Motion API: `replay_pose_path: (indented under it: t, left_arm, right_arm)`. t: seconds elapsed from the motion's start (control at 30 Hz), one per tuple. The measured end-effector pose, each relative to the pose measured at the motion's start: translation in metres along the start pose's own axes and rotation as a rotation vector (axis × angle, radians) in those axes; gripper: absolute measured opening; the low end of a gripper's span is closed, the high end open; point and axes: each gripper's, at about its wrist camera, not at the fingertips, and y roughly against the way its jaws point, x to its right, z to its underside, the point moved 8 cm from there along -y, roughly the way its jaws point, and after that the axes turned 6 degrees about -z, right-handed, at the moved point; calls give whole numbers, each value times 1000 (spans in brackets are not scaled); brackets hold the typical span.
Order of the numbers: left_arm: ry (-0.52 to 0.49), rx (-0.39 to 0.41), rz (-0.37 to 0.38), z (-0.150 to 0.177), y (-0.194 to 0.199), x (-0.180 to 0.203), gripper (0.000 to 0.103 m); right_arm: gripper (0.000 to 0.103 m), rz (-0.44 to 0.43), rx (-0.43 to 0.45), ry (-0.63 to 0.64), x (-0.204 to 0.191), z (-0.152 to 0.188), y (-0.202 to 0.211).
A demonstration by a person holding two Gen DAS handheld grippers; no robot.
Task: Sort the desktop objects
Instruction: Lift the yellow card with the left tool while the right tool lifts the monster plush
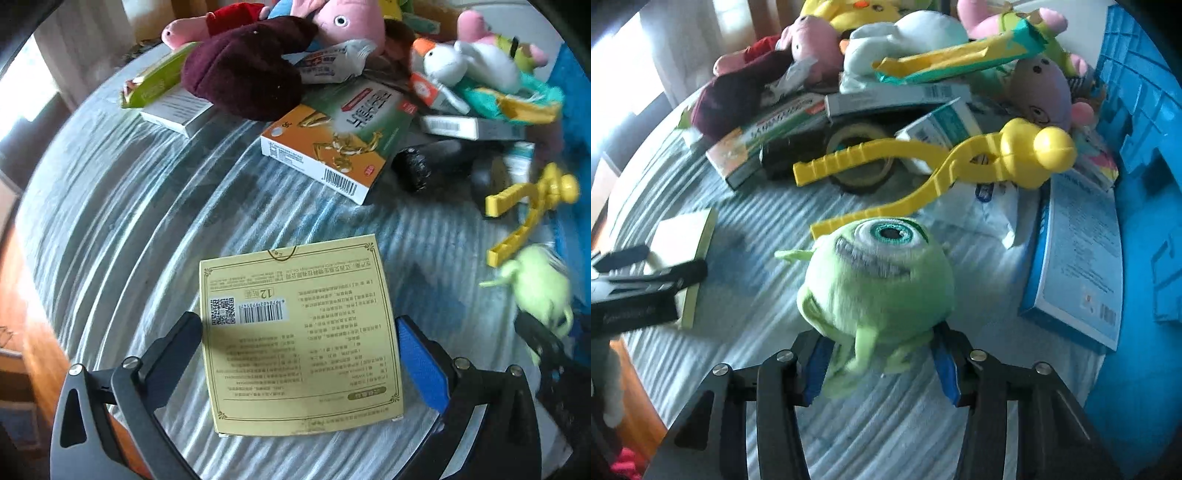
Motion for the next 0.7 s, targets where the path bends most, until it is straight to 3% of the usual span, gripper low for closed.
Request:
replay_pose_path:
  t: [0.23,0.3,0.4,0.43,0.5,0.57,0.7]
  left_arm:
    - [-37,95,46,-18,51,-15,103]
    - [-52,109,63,-43,36,-44,103]
    - [-81,121,84,-57,29,-58,103]
    - [-89,123,88,-58,29,-56,103]
    - [-105,123,96,-64,22,-56,103]
    - [-122,120,103,-73,19,-61,103]
    - [-160,107,121,-72,9,-58,103]
  right_arm:
    - [40,-5,56,-24,-18,-15,27]
    - [26,0,62,-27,-20,-19,33]
    - [28,0,51,-58,-20,-18,35]
    - [33,9,50,-71,-19,-16,36]
    - [78,21,60,-87,-18,-12,39]
    - [98,37,74,-95,-17,-12,41]
    - [99,88,81,-133,-10,-20,29]
